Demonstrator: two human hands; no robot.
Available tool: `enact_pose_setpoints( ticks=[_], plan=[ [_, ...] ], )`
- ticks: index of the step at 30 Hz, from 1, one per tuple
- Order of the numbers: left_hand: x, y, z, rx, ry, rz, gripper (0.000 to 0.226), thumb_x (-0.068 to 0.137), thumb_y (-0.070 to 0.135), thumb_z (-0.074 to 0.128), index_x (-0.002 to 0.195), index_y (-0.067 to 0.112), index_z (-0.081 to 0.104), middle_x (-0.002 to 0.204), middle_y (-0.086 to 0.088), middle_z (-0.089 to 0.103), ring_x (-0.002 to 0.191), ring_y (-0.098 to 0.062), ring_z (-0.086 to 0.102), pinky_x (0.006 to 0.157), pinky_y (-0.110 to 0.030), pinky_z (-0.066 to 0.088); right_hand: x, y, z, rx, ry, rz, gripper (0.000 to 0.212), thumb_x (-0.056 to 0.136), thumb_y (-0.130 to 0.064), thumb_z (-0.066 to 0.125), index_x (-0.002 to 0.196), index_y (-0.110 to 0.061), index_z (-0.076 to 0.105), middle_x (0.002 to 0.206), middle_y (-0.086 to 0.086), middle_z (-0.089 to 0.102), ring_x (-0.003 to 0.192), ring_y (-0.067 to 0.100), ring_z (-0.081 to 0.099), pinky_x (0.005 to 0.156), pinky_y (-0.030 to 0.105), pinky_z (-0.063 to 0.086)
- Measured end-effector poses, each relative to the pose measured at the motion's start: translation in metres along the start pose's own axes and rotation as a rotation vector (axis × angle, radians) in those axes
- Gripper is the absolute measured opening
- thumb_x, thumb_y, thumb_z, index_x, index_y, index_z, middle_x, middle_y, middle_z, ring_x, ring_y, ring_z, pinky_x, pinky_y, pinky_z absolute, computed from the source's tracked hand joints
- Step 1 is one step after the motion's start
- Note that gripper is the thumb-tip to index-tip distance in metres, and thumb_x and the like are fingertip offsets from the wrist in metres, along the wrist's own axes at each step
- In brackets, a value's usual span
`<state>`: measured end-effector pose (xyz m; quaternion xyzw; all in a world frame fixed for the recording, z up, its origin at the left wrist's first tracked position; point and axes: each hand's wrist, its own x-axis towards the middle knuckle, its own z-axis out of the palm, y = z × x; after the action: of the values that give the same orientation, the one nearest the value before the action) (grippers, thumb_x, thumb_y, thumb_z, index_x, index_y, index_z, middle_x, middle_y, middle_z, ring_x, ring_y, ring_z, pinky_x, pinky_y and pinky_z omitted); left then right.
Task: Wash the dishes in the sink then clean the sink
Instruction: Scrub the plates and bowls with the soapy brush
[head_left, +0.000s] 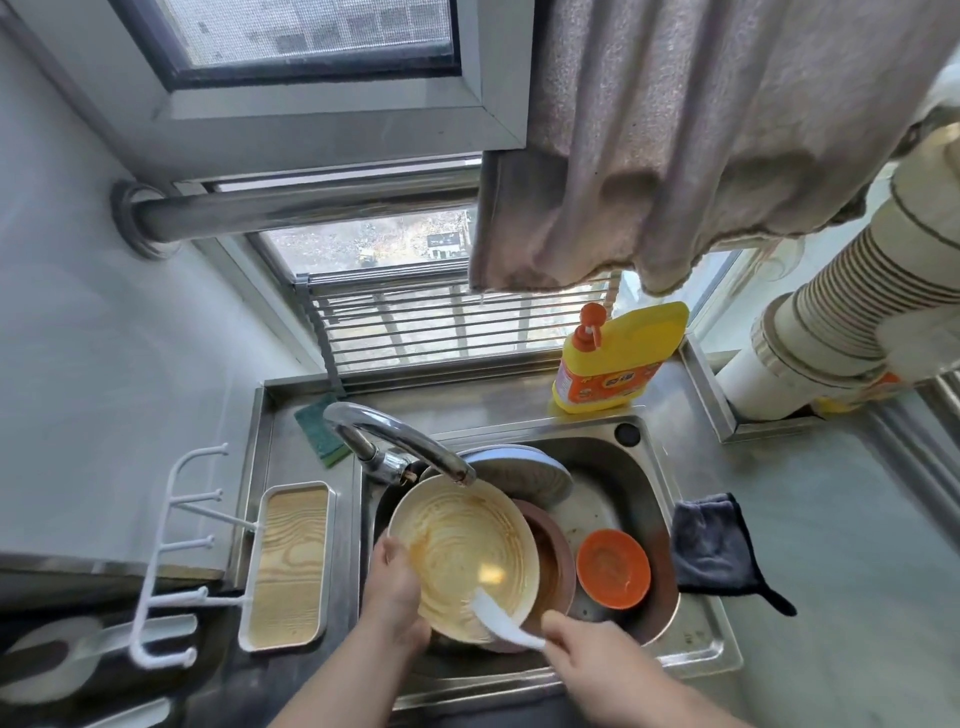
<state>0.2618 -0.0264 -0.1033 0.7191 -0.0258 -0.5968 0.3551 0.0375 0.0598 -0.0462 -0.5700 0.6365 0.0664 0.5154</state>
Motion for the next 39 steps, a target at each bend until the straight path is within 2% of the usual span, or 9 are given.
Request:
enact_pose_setpoints(
  ticks=[4,8,12,15,20,25,30,33,39],
  plan=[
    [-0.01,-0.002,-0.001,-0.006,-0.031,0.019,0.041,0.114,0.043,0.027,0.149,0.034,0.046,0.137,-0.017,0.061,0.122,-0.042,0.062,0.099,-0.072,0.049,0.002,0.019,-0.014,-0.147,0.032,-0.003,0.019,0.101,-0.052,0.039,0.105,-0.033,0.041,0.095,0.0,0.066,0.092,0.025,0.062,0.079,0.039,0.05],
    [-0.023,-0.018,0.008,-0.047,0.007,-0.003,0.034,0.116,0.038,0.031,0.14,0.024,0.05,0.121,-0.018,0.066,0.107,-0.041,0.067,0.092,-0.064,0.057,0.01,-0.033,0.024,0.058,0.003,-0.085,0.015,0.1,-0.048,0.042,0.09,-0.037,0.045,0.091,0.002,0.06,0.092,0.026,0.058,0.082,0.038,0.048],
    [-0.032,-0.035,0.009,0.0,0.009,0.005,0.034,0.116,0.035,0.027,0.131,0.028,0.056,0.119,-0.019,0.069,0.108,-0.041,0.07,0.093,-0.064,0.057,0.065,-0.049,0.007,0.029,0.147,-0.014,0.019,0.103,-0.041,0.037,0.092,-0.029,0.045,0.101,0.005,0.067,0.094,0.03,0.061,0.076,0.042,0.046],
    [-0.034,-0.039,0.005,0.075,0.017,0.036,0.036,0.116,0.034,0.029,0.124,0.033,0.064,0.115,-0.013,0.071,0.107,-0.038,0.071,0.091,-0.064,0.059,0.084,-0.019,-0.017,-0.069,0.169,0.122,0.015,0.103,-0.034,0.033,0.095,-0.031,0.045,0.093,0.0,0.066,0.084,0.026,0.063,0.067,0.042,0.051],
    [-0.013,-0.024,-0.011,0.139,0.051,0.046,0.034,0.114,0.042,0.029,0.13,0.037,0.059,0.123,-0.014,0.066,0.108,-0.043,0.067,0.085,-0.071,0.057,0.05,0.03,-0.003,-0.054,0.034,0.2,0.025,0.103,-0.035,0.037,0.079,-0.029,0.043,0.089,-0.006,0.062,0.093,0.025,0.065,0.078,0.038,0.049],
    [-0.007,-0.026,-0.008,0.17,0.055,0.043,0.034,0.112,0.045,0.029,0.127,0.034,0.057,0.121,-0.016,0.066,0.105,-0.039,0.067,0.093,-0.066,0.057,0.026,-0.024,0.02,0.139,-0.11,0.042,0.02,0.1,-0.041,0.044,0.098,-0.025,0.056,0.105,-0.003,0.066,0.103,0.018,0.06,0.088,0.03,0.046],
    [-0.008,-0.046,0.002,0.236,-0.036,0.08,0.035,0.092,0.049,0.048,0.12,0.043,0.067,0.102,-0.008,0.078,0.094,-0.039,0.076,0.082,-0.069,0.06,0.07,-0.058,-0.008,0.097,0.13,0.09,0.022,0.104,-0.032,0.037,0.085,-0.025,0.047,0.094,0.001,0.063,0.089,0.027,0.06,0.072,0.039,0.043],
    [-0.022,-0.031,0.008,0.229,-0.013,0.061,0.033,0.109,0.022,0.042,0.111,0.042,0.068,0.103,-0.009,0.075,0.095,-0.039,0.075,0.079,-0.064,0.062,0.079,-0.015,-0.024,-0.006,0.17,0.261,0.021,0.103,-0.03,0.033,0.088,-0.027,0.047,0.09,0.001,0.064,0.081,0.025,0.061,0.063,0.04,0.045],
    [-0.023,-0.038,0.015,0.291,-0.047,0.014,0.035,0.108,0.026,0.038,0.115,0.04,0.069,0.1,-0.01,0.078,0.094,-0.038,0.076,0.079,-0.066,0.062,0.072,-0.029,0.0,0.392,0.156,0.319,0.023,0.102,-0.026,0.033,0.087,-0.02,0.05,0.088,-0.001,0.055,0.074,0.017,0.042,0.063,0.035,0.036]
  ],
)
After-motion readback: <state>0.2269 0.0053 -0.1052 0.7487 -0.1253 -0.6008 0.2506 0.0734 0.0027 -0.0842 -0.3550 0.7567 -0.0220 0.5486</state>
